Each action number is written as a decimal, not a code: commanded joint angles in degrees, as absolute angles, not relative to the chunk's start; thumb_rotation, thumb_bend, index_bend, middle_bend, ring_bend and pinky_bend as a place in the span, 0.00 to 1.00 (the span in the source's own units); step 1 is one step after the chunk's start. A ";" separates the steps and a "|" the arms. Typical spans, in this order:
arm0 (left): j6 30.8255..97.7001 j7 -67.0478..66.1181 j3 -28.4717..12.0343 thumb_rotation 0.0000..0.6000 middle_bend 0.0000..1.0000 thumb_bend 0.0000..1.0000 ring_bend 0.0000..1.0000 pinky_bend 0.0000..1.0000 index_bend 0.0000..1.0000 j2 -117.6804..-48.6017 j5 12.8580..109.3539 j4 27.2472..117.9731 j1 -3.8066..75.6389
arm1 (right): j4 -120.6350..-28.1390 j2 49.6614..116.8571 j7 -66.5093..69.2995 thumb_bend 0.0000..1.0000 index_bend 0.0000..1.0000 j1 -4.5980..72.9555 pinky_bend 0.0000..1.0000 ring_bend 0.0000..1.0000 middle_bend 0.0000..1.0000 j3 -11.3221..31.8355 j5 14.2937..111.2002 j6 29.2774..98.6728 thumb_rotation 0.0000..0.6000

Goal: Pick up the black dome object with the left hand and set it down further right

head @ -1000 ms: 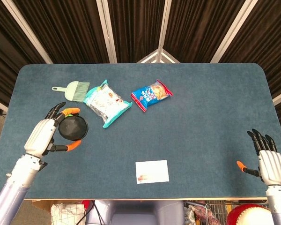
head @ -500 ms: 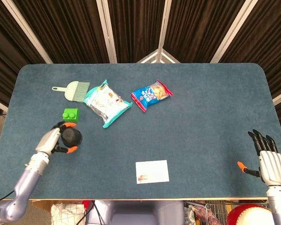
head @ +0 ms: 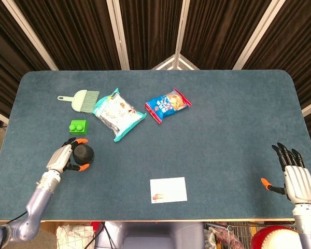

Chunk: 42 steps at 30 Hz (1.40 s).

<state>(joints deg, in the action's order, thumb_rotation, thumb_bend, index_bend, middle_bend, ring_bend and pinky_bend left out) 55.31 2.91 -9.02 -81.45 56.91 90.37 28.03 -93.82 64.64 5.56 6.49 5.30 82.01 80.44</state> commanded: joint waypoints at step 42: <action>56.40 -3.26 -8.75 1.00 0.00 0.41 0.00 0.00 0.12 -81.17 56.54 92.20 28.63 | -94.07 64.71 5.94 0.22 0.10 7.12 0.04 0.12 0.07 4.88 81.67 78.85 1.00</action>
